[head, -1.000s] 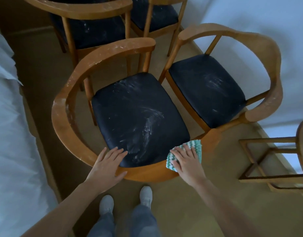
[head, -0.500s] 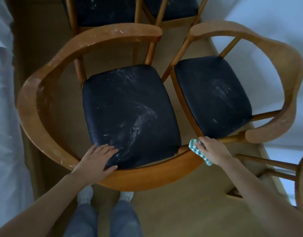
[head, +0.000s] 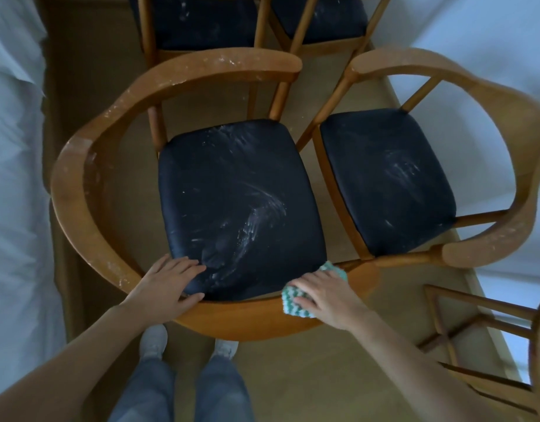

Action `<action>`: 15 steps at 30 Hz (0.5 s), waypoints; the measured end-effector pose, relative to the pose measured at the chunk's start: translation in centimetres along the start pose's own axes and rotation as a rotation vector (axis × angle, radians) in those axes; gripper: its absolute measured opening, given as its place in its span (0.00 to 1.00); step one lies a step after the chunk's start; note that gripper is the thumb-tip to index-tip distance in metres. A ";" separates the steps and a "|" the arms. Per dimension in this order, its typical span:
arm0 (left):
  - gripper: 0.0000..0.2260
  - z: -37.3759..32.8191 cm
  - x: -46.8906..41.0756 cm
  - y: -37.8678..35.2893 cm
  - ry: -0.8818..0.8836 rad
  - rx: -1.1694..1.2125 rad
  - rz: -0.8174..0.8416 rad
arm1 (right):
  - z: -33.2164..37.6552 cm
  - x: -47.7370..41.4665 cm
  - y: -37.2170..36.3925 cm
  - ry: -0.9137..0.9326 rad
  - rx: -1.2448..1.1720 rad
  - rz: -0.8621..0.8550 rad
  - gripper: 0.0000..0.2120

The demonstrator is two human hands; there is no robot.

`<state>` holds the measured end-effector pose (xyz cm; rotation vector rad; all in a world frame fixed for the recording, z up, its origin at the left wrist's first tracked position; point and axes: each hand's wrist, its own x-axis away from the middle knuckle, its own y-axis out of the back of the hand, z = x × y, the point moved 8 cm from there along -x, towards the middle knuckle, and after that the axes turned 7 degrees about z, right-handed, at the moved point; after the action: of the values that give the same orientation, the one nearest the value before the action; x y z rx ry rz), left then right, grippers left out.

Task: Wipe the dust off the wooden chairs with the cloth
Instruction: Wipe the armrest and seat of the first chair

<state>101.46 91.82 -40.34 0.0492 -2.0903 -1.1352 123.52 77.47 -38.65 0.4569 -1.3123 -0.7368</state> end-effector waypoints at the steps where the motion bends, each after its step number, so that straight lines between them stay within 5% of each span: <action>1: 0.43 0.1 0.1 0.0 0.001 -0.005 0.009 | -2.0 0.7 0.3 -0.038 0.016 0.007 0.34; 4: 0.41 0.2 0.4 -0.2 0.009 -0.015 0.055 | -8.1 2.6 1.4 -0.181 0.163 0.020 0.44; 7: 0.29 0.2 0.9 -0.6 0.015 -0.071 0.133 | -9.7 3.0 1.3 -0.260 0.276 0.072 0.34; 9: 0.27 0.2 1.3 -0.5 0.002 -0.090 0.152 | -6.9 2.3 0.7 -0.203 0.286 0.087 0.25; 15: 0.26 1.7 2.6 1.3 -0.050 -0.122 0.132 | 5.8 -1.7 -0.5 -0.061 0.030 -0.004 0.26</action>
<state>98.87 92.87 -38.45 -0.1748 -2.0307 -1.1911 117.64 78.91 -38.89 0.4644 -1.3808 -0.7402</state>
